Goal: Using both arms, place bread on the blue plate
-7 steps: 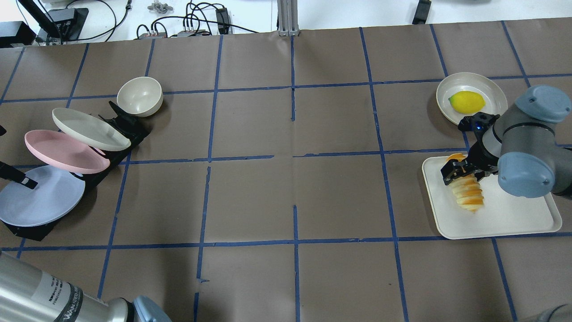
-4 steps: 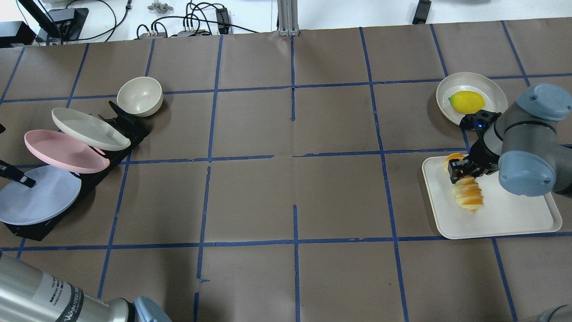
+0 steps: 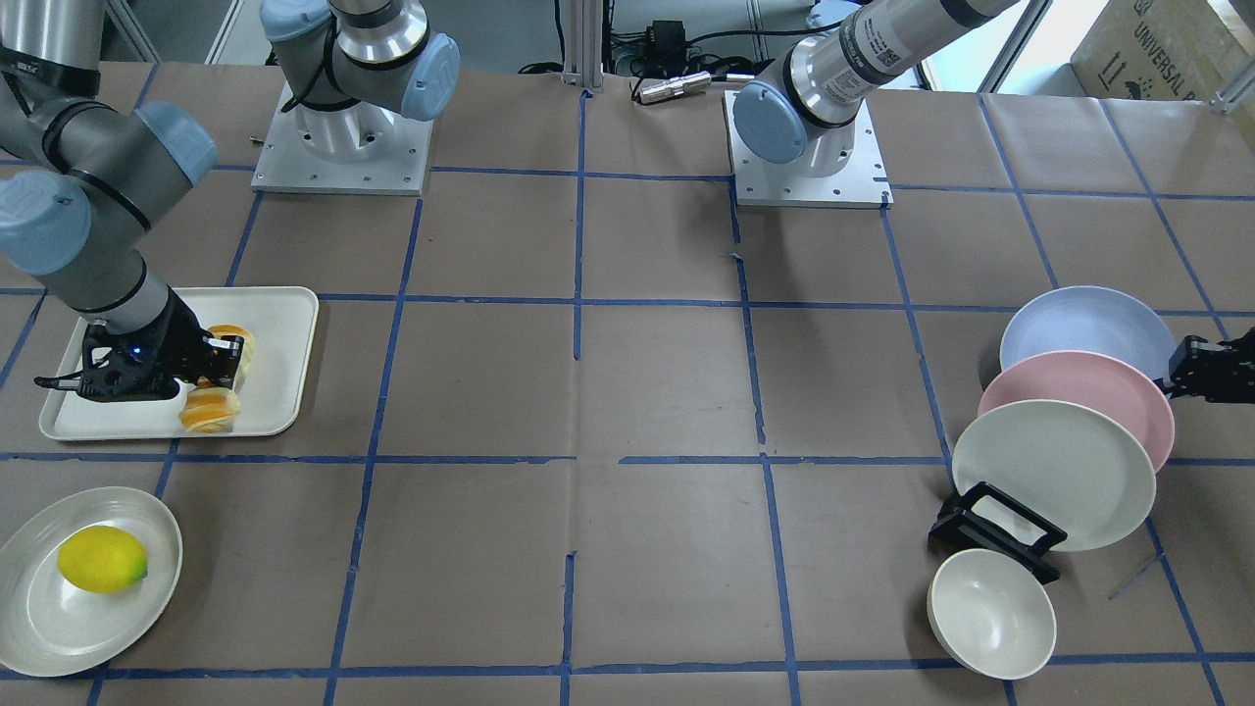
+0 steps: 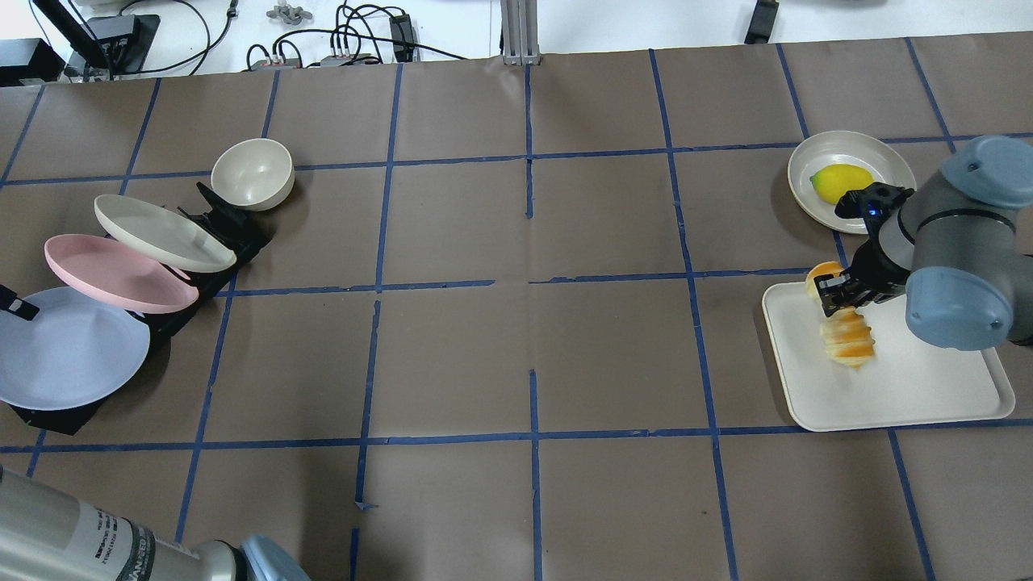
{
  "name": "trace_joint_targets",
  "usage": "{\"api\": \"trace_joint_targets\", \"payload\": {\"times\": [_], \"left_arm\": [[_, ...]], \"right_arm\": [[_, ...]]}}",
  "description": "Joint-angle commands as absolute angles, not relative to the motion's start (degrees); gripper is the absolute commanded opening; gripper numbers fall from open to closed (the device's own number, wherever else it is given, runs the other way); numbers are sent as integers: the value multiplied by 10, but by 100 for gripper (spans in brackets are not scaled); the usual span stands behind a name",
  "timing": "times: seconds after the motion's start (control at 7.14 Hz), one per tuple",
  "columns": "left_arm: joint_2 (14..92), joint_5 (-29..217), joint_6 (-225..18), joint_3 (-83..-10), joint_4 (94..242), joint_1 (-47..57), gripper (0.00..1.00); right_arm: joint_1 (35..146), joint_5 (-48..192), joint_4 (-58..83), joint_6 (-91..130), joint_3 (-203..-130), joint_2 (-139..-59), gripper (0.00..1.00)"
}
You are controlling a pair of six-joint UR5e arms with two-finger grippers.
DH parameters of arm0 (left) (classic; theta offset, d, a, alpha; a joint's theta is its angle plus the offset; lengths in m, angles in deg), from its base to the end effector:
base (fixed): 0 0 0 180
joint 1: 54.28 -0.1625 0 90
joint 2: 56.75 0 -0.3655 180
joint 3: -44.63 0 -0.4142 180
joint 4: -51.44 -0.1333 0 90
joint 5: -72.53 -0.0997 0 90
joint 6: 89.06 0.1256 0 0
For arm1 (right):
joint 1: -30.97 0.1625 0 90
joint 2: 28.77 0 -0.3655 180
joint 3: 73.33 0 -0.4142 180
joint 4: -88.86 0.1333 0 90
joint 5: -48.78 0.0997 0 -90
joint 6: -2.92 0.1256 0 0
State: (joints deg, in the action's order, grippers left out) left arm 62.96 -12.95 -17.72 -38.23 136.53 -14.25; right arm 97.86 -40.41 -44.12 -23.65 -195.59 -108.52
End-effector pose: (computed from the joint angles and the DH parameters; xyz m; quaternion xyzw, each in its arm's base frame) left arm 0.3831 -0.5088 0.1714 -0.1771 -0.9714 -0.0412 0.1528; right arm -0.0607 -0.4863 0.1175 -0.0302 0.9995 -0.0067 0.0047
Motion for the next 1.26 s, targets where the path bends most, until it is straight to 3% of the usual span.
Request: {"api": "trace_joint_targets", "payload": {"times": [0.0, 0.28, 0.7, 0.84, 1.12], "left_arm": [[581, -134, -177, -382, 1423, -146, 0], [510, -136, -180, -384, 1512, -148, 0], [338, -135, -254, -415, 1629, -143, 0], [305, -126, -297, -462, 1631, -124, 1], [273, -81, -412, -599, 1473, 0, 1]], "right_arm": [[1020, -410, -390, -181, -1915, -1118, 31], [1049, -412, -262, -138, -1839, -1157, 32], [1058, -411, -56, -120, -1703, -1202, 34], [1074, -414, -24, -106, -1669, -1203, 34], [1170, -442, -7, -8, -1634, -1201, 35]]}}
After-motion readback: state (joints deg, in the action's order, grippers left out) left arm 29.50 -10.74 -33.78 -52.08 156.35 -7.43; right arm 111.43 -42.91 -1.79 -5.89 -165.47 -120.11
